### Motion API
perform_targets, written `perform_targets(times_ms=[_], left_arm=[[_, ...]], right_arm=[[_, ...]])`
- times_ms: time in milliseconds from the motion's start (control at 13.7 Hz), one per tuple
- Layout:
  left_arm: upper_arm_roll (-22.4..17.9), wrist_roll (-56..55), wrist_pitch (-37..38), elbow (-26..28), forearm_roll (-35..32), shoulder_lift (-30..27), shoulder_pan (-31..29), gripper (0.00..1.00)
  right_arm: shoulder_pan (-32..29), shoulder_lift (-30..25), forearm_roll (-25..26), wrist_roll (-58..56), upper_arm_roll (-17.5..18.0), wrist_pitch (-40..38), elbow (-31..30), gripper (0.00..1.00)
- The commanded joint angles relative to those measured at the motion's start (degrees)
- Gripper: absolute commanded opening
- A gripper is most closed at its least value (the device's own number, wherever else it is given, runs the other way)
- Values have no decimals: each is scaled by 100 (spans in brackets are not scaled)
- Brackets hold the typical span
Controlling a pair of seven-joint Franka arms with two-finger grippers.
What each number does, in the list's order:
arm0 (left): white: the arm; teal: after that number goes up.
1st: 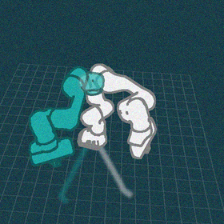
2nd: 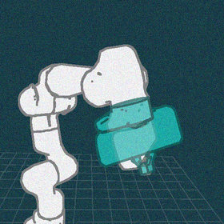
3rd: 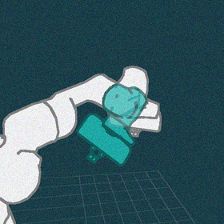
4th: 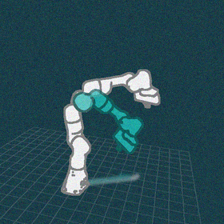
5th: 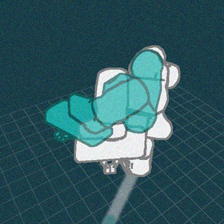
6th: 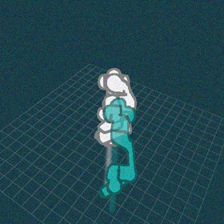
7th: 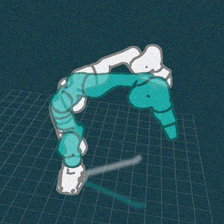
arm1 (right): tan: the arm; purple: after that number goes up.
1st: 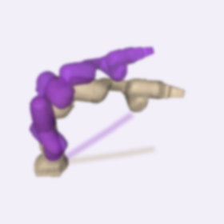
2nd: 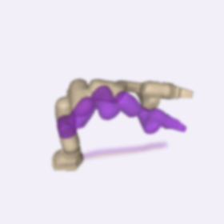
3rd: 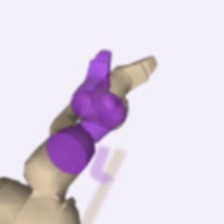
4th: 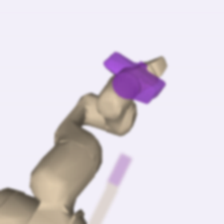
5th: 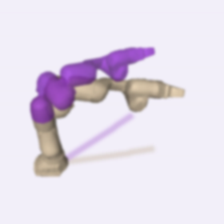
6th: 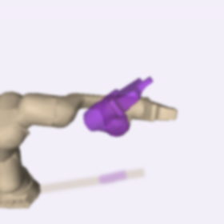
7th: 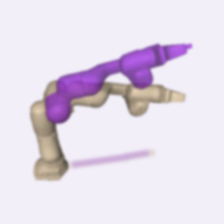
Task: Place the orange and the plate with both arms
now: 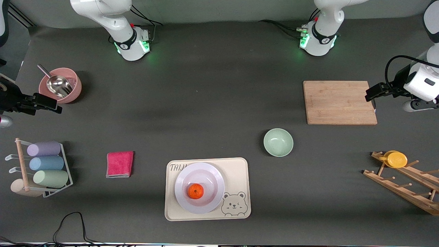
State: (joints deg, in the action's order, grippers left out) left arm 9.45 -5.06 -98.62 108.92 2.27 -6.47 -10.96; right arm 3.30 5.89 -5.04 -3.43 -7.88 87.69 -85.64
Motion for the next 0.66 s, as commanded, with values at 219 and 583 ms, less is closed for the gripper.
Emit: perform_targets(times_ms=[219, 583], left_arm=[[13, 542, -130, -46, -86, -118, -3, 100], [49, 259, -202, -72, -95, -92, 32, 100]], right_arm=[[-40, 35, 213, 501, 85, -208, 179, 100], [-40, 52, 240, 545, 103, -208, 250, 100]])
